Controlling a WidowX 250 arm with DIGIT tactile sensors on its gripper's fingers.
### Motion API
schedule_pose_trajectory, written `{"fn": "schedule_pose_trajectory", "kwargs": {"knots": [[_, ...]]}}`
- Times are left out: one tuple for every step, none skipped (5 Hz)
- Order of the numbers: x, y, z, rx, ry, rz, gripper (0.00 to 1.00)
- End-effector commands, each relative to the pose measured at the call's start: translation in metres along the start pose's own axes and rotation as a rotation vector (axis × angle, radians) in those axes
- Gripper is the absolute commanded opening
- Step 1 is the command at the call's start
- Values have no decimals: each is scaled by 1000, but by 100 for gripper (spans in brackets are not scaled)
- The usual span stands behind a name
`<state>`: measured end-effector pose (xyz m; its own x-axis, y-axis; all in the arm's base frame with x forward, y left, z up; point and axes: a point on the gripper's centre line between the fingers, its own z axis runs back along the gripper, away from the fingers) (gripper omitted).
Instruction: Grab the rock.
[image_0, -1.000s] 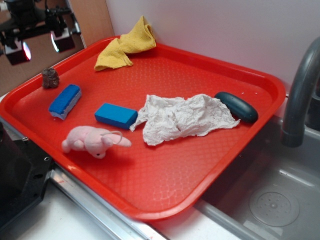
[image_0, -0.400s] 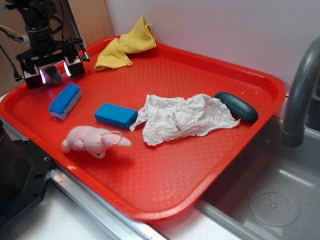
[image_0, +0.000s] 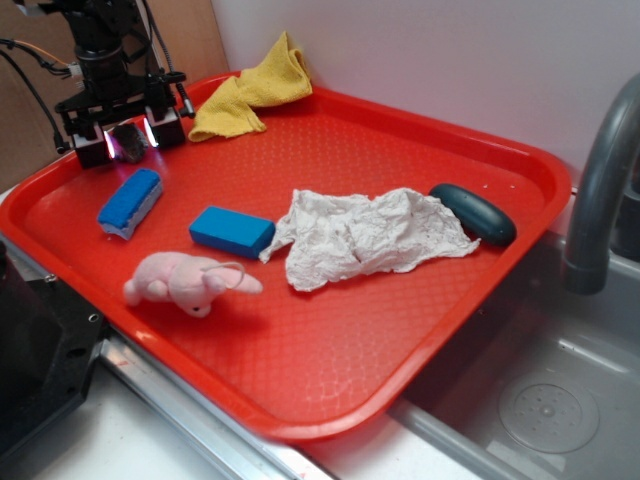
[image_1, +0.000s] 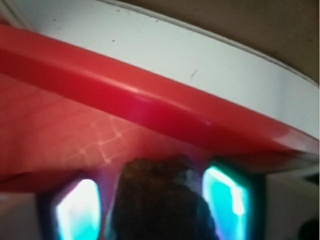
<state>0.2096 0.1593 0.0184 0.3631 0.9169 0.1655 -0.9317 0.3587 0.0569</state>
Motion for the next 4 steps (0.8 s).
{"fn": "schedule_pose_trajectory", "kwargs": {"knots": [[-31, 4, 117, -136, -113, -416, 0], [-55, -5, 163, -168, -107, -665, 0], [-71, -19, 175, -201, -62, -877, 0], [-83, -40, 184, -258, 55, -1087, 0]]}}
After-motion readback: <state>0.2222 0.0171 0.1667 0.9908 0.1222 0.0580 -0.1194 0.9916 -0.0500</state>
